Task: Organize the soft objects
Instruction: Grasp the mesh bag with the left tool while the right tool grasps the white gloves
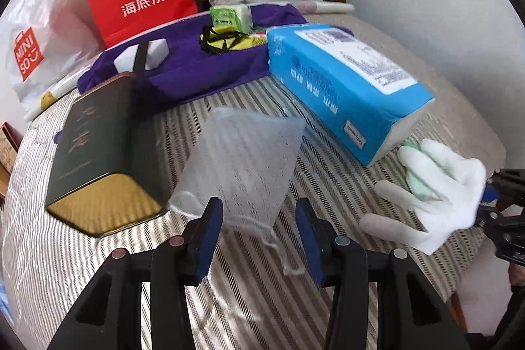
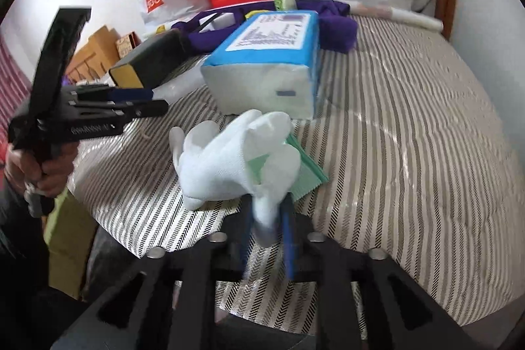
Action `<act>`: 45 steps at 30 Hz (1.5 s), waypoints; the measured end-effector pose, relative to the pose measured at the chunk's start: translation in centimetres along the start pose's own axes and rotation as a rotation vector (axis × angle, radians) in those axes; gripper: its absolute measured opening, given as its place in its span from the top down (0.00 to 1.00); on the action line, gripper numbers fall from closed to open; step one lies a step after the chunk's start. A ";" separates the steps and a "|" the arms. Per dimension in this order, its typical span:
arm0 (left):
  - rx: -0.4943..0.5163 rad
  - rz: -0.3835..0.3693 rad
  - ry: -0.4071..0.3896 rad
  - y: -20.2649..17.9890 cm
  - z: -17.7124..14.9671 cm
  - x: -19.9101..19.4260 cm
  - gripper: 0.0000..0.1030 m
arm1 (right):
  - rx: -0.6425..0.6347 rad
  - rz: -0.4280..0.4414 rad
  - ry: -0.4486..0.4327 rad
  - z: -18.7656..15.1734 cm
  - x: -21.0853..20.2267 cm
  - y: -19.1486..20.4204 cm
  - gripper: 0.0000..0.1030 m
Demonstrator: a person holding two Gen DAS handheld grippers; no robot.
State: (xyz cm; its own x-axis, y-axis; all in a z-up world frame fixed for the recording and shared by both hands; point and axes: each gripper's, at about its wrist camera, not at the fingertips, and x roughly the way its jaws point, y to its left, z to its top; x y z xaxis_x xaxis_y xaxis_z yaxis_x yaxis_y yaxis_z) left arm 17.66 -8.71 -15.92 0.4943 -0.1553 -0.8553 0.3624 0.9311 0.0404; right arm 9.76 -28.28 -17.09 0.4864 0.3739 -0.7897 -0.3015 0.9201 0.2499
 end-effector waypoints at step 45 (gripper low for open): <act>-0.201 -0.036 -0.035 6.9 -7.1 -5.1 0.39 | 0.020 0.007 -0.041 0.4 -0.9 2.1 0.21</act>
State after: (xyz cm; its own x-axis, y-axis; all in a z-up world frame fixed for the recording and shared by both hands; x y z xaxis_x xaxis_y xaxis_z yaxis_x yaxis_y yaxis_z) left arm 12.02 0.90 -14.96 0.5127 -0.1974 -0.8356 0.2167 0.9715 -0.0966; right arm 9.04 -26.68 -15.58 0.5176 0.3843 -0.7644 -0.2885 0.9195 0.2670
